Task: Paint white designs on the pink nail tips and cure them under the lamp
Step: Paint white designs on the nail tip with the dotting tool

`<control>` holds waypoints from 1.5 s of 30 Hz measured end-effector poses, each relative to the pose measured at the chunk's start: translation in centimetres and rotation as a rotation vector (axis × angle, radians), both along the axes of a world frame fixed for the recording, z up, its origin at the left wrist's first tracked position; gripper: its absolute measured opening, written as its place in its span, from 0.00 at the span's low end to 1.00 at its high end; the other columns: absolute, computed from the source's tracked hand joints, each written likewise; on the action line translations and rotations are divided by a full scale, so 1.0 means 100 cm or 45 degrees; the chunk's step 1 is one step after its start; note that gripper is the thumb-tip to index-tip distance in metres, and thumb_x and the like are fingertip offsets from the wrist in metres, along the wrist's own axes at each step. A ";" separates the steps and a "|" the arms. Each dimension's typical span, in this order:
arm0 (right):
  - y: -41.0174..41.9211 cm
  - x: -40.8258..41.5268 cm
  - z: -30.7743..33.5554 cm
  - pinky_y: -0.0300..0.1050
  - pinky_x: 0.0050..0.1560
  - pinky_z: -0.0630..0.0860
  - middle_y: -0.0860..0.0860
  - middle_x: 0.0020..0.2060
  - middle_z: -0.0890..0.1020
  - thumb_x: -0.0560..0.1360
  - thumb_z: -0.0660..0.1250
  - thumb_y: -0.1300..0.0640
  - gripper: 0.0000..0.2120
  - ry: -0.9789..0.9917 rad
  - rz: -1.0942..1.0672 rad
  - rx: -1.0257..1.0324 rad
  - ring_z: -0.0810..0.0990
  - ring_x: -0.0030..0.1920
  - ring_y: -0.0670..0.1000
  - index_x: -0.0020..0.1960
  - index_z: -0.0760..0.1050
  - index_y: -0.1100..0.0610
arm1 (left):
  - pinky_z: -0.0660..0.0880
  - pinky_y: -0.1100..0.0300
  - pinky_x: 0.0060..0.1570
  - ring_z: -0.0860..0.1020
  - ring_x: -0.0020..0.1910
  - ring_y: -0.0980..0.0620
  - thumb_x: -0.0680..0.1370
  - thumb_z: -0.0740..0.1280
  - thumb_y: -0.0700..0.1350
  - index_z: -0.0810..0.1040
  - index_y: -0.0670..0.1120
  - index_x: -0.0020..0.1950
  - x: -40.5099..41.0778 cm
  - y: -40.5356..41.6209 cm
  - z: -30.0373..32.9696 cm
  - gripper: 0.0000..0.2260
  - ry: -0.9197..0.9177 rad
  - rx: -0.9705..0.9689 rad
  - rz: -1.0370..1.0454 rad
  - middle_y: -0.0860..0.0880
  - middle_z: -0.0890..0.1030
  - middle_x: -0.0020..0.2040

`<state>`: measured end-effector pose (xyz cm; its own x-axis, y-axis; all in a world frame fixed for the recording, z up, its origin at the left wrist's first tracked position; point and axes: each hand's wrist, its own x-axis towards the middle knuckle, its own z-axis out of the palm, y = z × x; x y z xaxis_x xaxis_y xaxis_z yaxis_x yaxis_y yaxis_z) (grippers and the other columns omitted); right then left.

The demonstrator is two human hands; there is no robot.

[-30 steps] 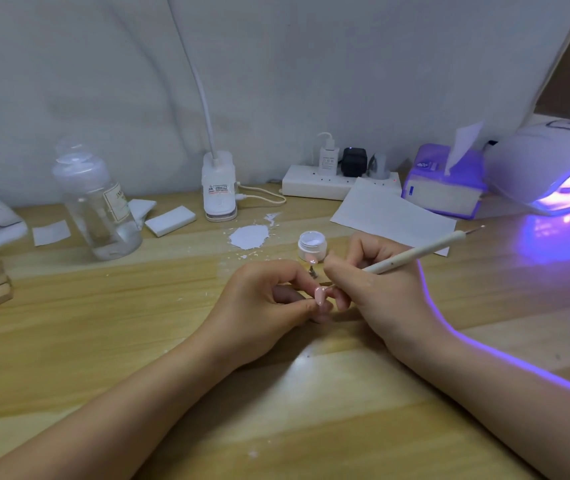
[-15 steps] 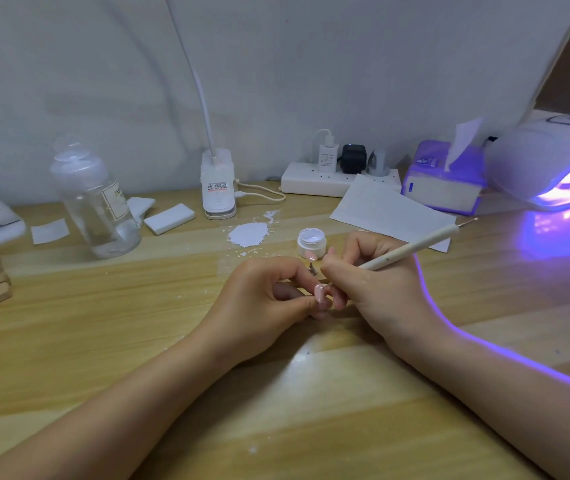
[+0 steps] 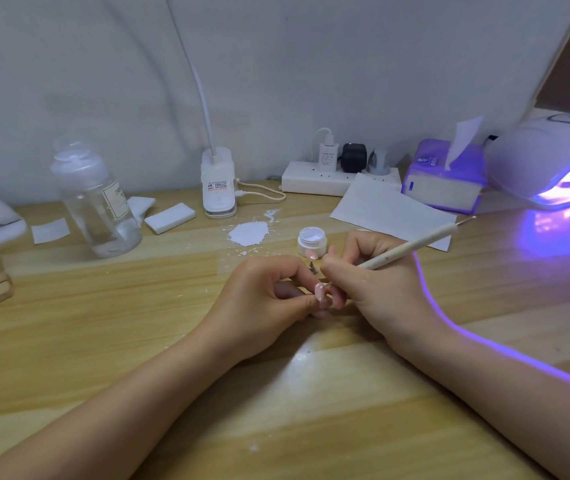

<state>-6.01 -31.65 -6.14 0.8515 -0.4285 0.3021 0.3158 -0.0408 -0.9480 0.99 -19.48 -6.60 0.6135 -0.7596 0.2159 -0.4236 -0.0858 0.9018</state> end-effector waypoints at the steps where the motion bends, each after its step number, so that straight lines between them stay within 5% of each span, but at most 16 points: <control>1: 0.000 0.000 0.000 0.35 0.25 0.73 0.53 0.16 0.70 0.71 0.65 0.68 0.20 -0.001 -0.001 0.003 0.76 0.21 0.48 0.24 0.63 0.56 | 0.74 0.69 0.35 0.81 0.32 0.58 0.72 0.70 0.35 0.78 0.44 0.36 0.000 0.000 0.000 0.06 0.000 0.001 -0.001 0.44 0.83 0.34; 45: 0.000 0.001 0.000 0.34 0.25 0.72 0.53 0.16 0.70 0.71 0.65 0.68 0.22 0.004 -0.013 0.023 0.76 0.21 0.49 0.23 0.64 0.54 | 0.74 0.68 0.35 0.81 0.33 0.56 0.72 0.70 0.36 0.79 0.42 0.36 0.001 -0.001 -0.001 0.05 -0.012 -0.013 -0.014 0.42 0.83 0.35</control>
<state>-5.90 -31.65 -6.16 0.8479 -0.4429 0.2914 0.3123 -0.0268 -0.9496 1.08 -19.56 -6.70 0.6033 -0.7638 0.2294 -0.4326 -0.0718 0.8987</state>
